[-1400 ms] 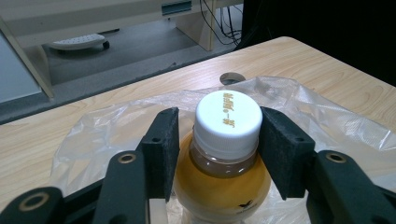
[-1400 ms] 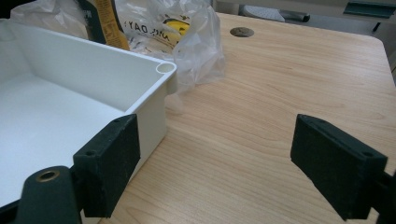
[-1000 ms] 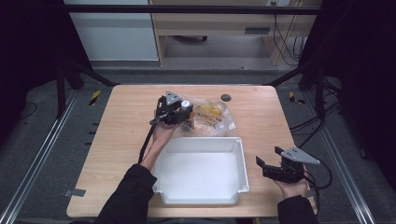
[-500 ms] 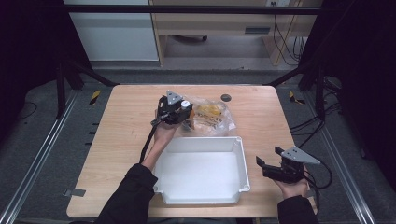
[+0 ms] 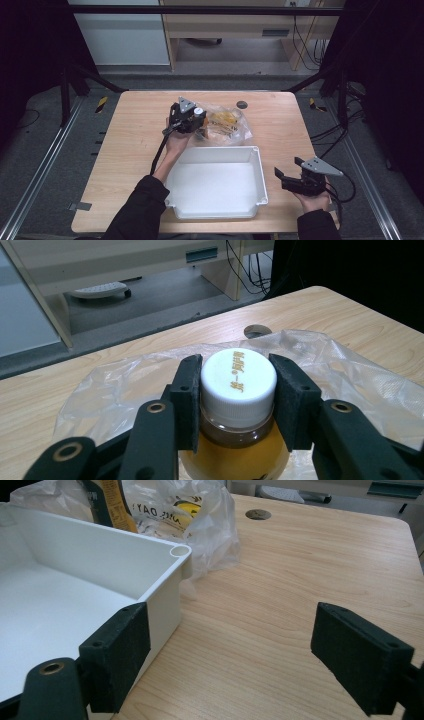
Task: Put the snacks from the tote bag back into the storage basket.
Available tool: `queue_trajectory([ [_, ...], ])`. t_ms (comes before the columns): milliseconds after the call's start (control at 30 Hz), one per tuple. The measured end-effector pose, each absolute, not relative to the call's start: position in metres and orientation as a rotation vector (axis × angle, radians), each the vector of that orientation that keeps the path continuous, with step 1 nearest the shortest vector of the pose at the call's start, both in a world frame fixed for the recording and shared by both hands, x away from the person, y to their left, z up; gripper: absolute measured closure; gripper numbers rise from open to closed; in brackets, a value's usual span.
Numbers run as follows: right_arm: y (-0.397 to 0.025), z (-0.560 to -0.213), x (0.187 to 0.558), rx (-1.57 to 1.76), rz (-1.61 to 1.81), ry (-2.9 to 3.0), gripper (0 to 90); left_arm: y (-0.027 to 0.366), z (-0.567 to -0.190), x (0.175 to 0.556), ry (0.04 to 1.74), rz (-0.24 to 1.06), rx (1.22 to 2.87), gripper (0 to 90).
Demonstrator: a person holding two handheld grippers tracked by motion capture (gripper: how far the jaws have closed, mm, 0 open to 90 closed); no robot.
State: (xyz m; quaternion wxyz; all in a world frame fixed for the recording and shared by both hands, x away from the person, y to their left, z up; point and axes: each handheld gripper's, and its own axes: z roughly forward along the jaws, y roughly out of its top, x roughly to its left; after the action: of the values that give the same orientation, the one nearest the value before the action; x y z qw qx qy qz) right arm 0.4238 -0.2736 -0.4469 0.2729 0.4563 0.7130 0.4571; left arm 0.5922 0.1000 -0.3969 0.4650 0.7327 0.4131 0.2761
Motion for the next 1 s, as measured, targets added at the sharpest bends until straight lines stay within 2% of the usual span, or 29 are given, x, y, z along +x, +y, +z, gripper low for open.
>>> queue_trajectory([
  [1000,-0.273,-0.446,0.424,1.227,1.230,1.916,16.3,0.117,-0.376,0.581,1.015,0.710,1.762,58.8],
])
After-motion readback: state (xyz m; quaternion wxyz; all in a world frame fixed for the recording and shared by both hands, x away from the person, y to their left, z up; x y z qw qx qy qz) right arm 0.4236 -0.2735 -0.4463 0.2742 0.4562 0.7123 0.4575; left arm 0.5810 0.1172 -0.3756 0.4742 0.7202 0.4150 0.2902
